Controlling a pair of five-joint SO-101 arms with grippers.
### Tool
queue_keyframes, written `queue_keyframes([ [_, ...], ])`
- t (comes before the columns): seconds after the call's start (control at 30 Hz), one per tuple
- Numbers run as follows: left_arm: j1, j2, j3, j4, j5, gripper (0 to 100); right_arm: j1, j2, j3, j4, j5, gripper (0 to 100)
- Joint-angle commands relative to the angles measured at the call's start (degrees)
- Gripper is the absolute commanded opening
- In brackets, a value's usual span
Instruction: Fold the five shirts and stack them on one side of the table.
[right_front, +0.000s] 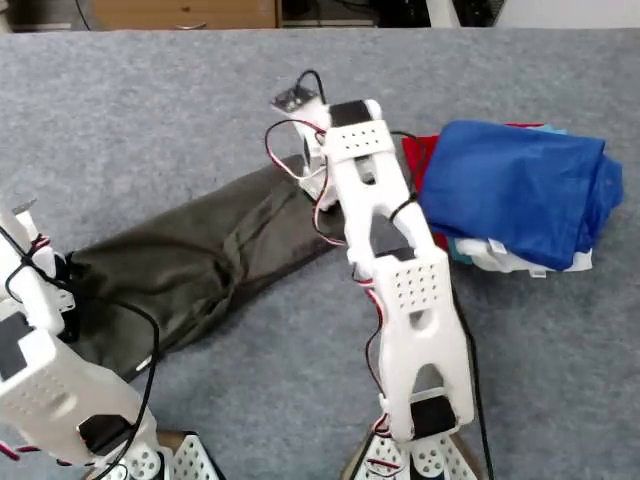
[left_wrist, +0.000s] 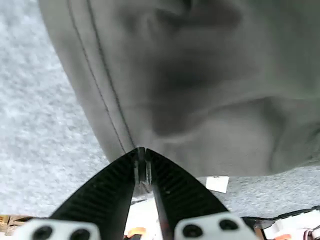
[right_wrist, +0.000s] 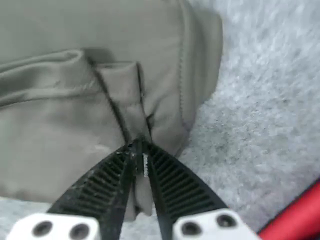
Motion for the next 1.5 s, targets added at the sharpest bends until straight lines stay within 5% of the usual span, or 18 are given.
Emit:
queue_keyframes([
  [0.0,-1.41,1.19,-3.52,-0.88,-1.93,2,1.63,0.92,-4.70,-0.26,1.67,0.2],
  [0.33,-6.42,11.30,-14.77,-1.67,-3.60,2,1.45,1.27,-17.27,7.82,1.67,0.2],
  [0.6,-7.38,13.67,-25.14,7.91,-3.60,2,1.45,1.27,-29.93,13.01,1.58,0.2],
  [0.83,-10.99,6.02,-21.36,9.14,-4.92,3,1.54,-0.13,-29.41,13.19,1.32,0.2],
  [1.1,-10.46,-1.54,-10.46,8.53,-7.56,20,1.27,-12.44,-18.07,13.10,1.58,0.2],
  [1.47,-12.31,6.20,-10.64,-1.49,-4.31,20,1.36,-19.30,-9.89,13.01,1.76,0.2],
])
